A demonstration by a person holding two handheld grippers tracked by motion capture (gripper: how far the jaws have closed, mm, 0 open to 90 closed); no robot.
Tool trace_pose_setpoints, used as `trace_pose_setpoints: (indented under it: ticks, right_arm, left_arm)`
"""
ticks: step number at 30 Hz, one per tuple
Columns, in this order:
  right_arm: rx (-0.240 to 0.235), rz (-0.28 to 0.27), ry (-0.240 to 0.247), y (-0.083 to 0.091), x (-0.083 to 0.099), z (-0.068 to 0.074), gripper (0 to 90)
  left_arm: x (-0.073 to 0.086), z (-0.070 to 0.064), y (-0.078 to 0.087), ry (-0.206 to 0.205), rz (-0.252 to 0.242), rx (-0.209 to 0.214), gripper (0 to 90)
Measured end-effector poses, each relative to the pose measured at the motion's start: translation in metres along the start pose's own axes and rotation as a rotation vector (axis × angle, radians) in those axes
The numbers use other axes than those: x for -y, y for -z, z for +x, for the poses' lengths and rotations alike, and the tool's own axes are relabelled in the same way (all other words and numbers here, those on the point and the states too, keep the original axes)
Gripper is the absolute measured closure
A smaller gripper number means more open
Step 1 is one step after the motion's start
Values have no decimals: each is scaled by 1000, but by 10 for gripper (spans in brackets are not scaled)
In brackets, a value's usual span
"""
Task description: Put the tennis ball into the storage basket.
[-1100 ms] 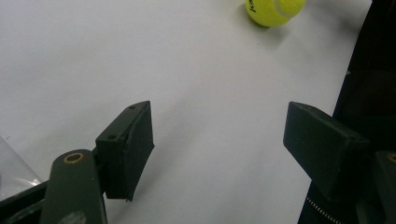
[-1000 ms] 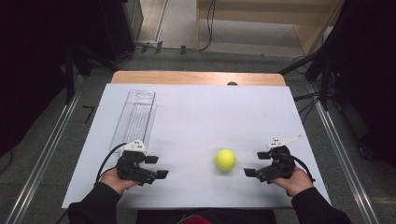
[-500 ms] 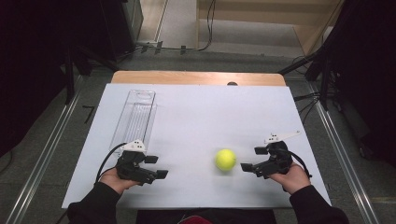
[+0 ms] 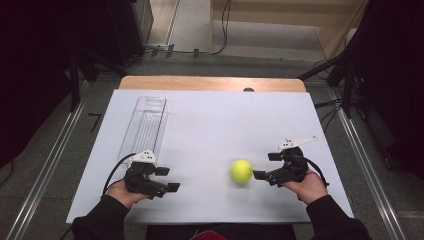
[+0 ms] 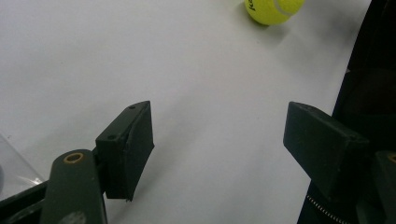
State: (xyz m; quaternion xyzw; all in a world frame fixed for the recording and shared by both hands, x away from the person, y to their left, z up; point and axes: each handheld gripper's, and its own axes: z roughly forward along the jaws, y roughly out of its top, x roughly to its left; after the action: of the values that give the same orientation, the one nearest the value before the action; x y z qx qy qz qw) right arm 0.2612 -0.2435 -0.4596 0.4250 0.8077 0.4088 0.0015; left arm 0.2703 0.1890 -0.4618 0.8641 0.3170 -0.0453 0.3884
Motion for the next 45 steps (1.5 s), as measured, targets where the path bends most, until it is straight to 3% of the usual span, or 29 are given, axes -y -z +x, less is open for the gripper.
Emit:
trace_pose_setpoints:
  ticks: [26,45]
  right_arm:
    - [-17,6,45,-17,-20,11,0]
    - [-46,30,45,-33,-33,16,0]
  left_arm:
    - [0,0,0,-1,4,3,250]
    - [0,0,0,0,6,4,250]
